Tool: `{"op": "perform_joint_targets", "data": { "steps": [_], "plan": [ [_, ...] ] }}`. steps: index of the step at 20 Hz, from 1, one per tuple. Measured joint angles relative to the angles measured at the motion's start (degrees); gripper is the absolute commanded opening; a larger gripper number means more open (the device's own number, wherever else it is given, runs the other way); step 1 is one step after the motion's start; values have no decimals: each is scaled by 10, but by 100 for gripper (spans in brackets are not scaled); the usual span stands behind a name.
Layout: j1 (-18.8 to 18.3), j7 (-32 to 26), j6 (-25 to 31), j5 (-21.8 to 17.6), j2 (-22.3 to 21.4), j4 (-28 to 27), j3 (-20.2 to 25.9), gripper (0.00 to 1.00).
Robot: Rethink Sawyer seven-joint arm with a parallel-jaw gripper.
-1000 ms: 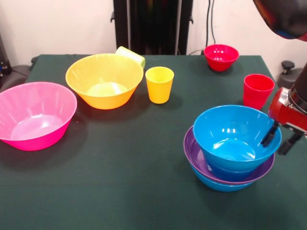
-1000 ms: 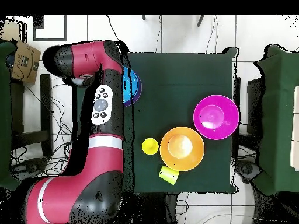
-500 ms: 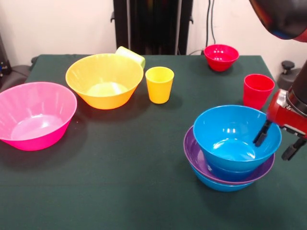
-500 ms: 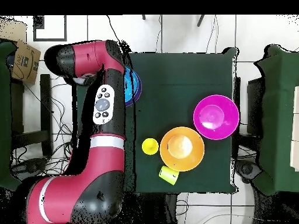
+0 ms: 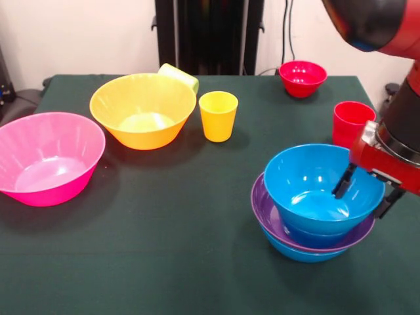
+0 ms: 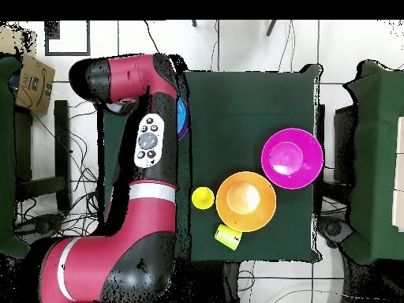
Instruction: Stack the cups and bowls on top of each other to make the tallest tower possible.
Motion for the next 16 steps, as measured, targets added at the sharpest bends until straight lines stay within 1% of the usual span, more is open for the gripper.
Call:
{"op": "perform_joint_targets", "data": {
  "steps": [7,12,16],
  "plan": [
    [-21,0,0,0,-45,34,3,100],
    [-30,0,0,2,-73,35,3,100],
    [-32,0,0,7,-88,33,3,100]
  ]
}}
